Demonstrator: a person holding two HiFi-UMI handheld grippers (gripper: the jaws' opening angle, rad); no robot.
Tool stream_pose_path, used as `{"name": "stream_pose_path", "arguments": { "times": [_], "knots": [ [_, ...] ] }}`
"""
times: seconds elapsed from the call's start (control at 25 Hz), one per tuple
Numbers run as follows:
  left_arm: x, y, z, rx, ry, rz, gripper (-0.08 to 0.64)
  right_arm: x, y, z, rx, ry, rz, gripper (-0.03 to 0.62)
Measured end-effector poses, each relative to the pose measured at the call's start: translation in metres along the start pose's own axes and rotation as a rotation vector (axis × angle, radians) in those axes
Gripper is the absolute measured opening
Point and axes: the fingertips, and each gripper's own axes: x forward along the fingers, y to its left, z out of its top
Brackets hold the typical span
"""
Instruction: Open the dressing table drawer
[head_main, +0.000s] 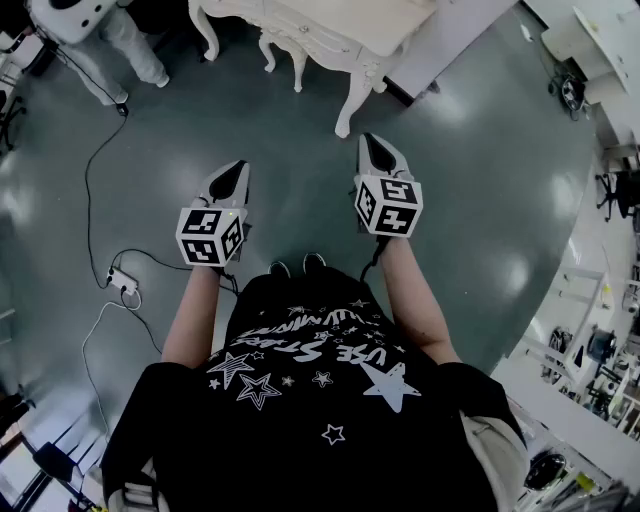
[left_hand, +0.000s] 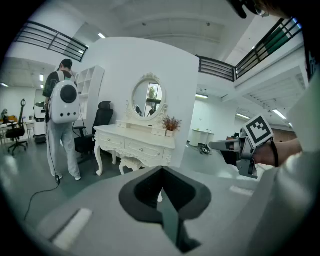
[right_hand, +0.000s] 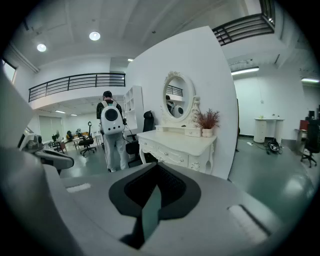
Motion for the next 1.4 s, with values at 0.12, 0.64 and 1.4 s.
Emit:
{"name": "stream_pose_path", "arguments": {
  "times": [0.12, 0.64, 1.4],
  "knots": [
    [-0.011, 0.004, -0.003, -0.012, 0.006, -0.014, 0.000, -0.009, 0.013, -0.001, -0.005, 0.003, -0.001, 0.026],
    [-0.037, -0.002, -0.007, -0.027, -0.026, -0.027, 0.000, -0.031, 0.032, 0.002, -0.017, -0.008, 0.010, 0.026],
    [-0.063, 0.074, -0.020, -0.028, -0.050, -0.015, 0.000, 0.018, 0.086, -0.008, 0.029, -0.018, 0.004, 0.261]
  ]
}}
